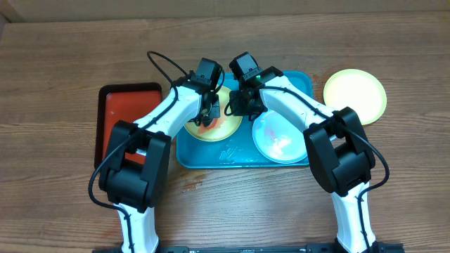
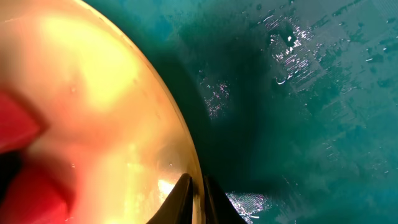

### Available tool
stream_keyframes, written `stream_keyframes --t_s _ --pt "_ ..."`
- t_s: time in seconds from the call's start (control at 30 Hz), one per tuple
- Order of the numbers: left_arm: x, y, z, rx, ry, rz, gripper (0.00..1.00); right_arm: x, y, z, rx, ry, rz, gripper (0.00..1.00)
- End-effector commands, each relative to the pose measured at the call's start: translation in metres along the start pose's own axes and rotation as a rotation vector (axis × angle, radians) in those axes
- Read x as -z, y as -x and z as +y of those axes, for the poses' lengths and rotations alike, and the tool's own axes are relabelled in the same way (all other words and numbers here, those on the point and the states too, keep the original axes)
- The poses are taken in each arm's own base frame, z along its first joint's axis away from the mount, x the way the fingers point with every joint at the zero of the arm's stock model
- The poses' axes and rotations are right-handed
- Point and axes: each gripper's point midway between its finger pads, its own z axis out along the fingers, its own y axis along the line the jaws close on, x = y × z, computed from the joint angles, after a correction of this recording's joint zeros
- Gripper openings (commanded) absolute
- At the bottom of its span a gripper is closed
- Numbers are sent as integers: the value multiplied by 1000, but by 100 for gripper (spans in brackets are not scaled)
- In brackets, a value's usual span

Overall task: Clean dirty plates on tray and stack at the side
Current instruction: 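Scrub the yellow plate held by the right gripper with the sponge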

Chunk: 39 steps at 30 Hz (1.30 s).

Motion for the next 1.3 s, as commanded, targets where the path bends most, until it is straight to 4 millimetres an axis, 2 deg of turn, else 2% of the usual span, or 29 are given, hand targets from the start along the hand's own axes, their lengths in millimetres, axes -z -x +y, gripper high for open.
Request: stream_keyframes --t_s 0.0,0.13,0.27,0.37,0.47,0.53,0.63,0.73,1.0,1.1,1.27 --pt "8 19 21 -37 123 -35 4 -7 -14 -6 1 -24 37 8" --pt "28 31 8 -37 58 -25 4 -7 -14 -6 1 -24 37 8" --pt "36 27 -38 -1 -196 32 4 -7 -14 -6 1 -24 36 8" --pt "26 22 -52 62 -273 60 4 -7 -14 -6 1 -25 37 8" --pt "9 14 -49 72 -246 94 4 -7 -14 -6 1 -28 36 8" --pt "-4 8 -42 69 -206 118 4 -7 -14 -6 1 -28 37 8" --pt "-22 1 -20 82 -112 147 4 -7 -15 -7 1 -29 40 8" --pt "-29 2 1 96 -34 145 4 -7 -15 -7 1 -29 39 8" --pt "-29 12 75 96 215 114 4 -7 -15 -7 1 -29 39 8" --pt "-27 13 95 80 273 119 4 -7 -14 -7 1 -29 39 8" --pt "-19 19 98 69 275 124 4 -7 -14 -6 1 -27 35 8"
